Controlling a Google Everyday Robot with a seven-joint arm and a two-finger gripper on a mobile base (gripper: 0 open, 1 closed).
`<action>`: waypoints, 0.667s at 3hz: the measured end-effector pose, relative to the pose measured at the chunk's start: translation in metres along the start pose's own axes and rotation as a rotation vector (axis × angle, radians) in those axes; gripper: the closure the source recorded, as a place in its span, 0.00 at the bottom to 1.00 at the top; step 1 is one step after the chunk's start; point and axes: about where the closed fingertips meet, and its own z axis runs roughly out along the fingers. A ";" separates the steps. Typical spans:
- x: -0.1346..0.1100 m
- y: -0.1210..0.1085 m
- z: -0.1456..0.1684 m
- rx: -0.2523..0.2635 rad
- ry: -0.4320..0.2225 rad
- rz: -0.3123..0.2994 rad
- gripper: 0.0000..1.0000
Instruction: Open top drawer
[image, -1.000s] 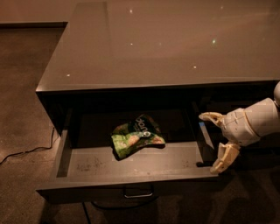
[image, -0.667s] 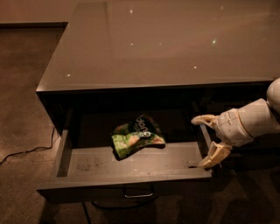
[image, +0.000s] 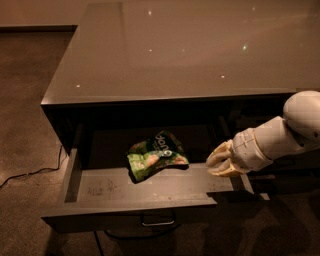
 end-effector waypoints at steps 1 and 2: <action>-0.003 0.003 0.017 -0.026 -0.004 -0.023 0.89; -0.002 0.001 0.034 -0.051 -0.022 -0.039 1.00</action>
Offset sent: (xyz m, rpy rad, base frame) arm 0.0077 0.0312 -0.0393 0.0248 0.0276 0.0965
